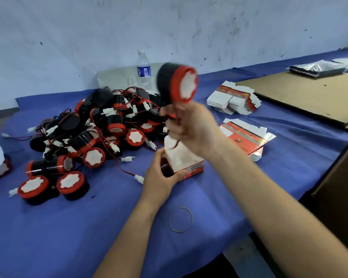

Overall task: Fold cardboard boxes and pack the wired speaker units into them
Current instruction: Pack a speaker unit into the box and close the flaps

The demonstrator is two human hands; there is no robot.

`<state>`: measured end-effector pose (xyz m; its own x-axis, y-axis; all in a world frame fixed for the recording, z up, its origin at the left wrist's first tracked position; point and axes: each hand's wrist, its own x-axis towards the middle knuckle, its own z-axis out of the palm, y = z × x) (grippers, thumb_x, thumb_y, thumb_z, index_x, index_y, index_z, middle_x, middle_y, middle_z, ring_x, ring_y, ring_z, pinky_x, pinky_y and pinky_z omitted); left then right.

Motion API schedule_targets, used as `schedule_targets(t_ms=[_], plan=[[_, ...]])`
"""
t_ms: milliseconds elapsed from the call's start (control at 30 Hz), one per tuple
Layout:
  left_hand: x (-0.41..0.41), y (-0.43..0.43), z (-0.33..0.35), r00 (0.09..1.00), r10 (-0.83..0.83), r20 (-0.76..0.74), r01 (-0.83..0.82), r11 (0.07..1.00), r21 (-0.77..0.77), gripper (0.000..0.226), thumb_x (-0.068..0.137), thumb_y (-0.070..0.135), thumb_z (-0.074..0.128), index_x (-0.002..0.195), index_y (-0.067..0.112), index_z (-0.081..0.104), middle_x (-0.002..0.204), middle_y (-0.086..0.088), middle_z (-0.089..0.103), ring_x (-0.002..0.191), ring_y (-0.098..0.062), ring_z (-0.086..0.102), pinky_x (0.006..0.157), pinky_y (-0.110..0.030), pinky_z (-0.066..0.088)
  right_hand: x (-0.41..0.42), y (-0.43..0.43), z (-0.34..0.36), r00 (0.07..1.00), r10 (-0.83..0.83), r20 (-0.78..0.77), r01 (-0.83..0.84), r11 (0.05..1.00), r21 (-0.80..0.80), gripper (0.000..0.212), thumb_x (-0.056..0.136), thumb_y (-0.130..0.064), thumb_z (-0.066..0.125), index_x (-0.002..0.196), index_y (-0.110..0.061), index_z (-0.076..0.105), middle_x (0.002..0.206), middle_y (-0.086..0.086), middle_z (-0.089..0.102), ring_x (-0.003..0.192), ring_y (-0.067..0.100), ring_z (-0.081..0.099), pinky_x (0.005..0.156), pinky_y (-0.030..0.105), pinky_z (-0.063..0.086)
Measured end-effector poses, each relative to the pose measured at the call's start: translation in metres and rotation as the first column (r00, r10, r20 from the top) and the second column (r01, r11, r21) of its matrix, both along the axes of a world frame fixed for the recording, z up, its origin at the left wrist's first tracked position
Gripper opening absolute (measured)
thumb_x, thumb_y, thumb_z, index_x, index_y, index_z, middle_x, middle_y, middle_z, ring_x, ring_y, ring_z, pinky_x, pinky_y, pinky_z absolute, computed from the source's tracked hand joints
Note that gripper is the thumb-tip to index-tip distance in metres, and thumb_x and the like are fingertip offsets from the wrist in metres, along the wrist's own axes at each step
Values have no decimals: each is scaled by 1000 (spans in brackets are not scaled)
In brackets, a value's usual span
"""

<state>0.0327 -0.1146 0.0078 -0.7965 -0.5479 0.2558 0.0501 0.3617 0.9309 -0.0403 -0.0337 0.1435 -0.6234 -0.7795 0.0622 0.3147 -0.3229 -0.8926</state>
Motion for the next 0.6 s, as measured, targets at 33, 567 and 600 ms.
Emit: schedule_targets(t_ms=[33, 567, 600], plan=[[0, -2, -2, 1000, -17, 4, 17, 1000, -8, 64, 72, 13, 83, 117, 42, 47, 113, 19, 63, 103, 4, 60, 82, -8, 45, -10, 12, 10, 1000, -20, -11, 20, 1000, -14, 34, 97, -19, 34, 71, -13, 55, 74, 4, 53, 40, 9, 22, 44, 22, 6], [-3, -3, -3, 1000, -21, 6, 21, 1000, -12, 60, 74, 10, 82, 105, 45, 45, 103, 26, 59, 89, 19, 56, 70, -5, 46, -42, 33, -33, 305, 348, -886, 762, 468, 446, 23, 86, -23, 54, 101, -31, 70, 99, 0, 67, 95, 26, 61, 70, 32, 47], [-3, -3, -4, 1000, -24, 7, 24, 999, -22, 60, 74, 11, 82, 105, 46, 45, 103, 27, 59, 91, 19, 56, 71, -6, 46, -38, 30, -36, 244, 373, -895, 791, 457, 406, 26, 86, -23, 53, 104, -30, 69, 101, 3, 65, 93, 29, 60, 67, 32, 44]])
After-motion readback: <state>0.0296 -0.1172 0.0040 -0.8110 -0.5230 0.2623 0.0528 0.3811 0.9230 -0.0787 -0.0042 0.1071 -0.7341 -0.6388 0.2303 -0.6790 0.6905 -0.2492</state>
